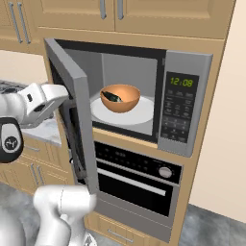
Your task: Place the bowl containing the garlic and eggplant in the microwave. Close the microwave door and press the start button to microwave the meal.
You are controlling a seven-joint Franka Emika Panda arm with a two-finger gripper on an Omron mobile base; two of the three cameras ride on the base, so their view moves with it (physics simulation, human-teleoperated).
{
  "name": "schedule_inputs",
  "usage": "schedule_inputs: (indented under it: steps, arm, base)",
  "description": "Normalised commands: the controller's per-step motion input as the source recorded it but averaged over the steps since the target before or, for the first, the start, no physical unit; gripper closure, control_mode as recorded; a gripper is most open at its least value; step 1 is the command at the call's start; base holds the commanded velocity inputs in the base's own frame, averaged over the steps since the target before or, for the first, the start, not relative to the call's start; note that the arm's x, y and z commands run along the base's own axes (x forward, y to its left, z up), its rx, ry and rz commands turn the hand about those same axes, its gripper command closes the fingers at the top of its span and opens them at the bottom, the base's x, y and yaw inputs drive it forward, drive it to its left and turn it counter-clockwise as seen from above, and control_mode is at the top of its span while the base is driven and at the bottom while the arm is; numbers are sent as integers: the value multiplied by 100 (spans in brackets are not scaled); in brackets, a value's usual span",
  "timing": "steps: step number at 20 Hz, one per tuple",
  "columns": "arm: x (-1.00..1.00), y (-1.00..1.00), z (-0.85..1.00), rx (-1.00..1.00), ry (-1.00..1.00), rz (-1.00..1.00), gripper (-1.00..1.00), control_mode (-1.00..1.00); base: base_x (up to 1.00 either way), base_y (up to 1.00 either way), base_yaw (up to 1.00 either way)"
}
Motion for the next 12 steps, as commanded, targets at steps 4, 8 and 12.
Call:
schedule_inputs:
  steps: [4,8,12]
  arm:
    - [100,12,-18,-6,-4,3,-100,-100]
    - [100,5,-17,-10,0,-1,-100,-100]
    - [100,-24,-8,-2,0,-9,-100,-100]
  base:
    - [0,0,0]
    - [0,0,0]
    - [0,0,0]
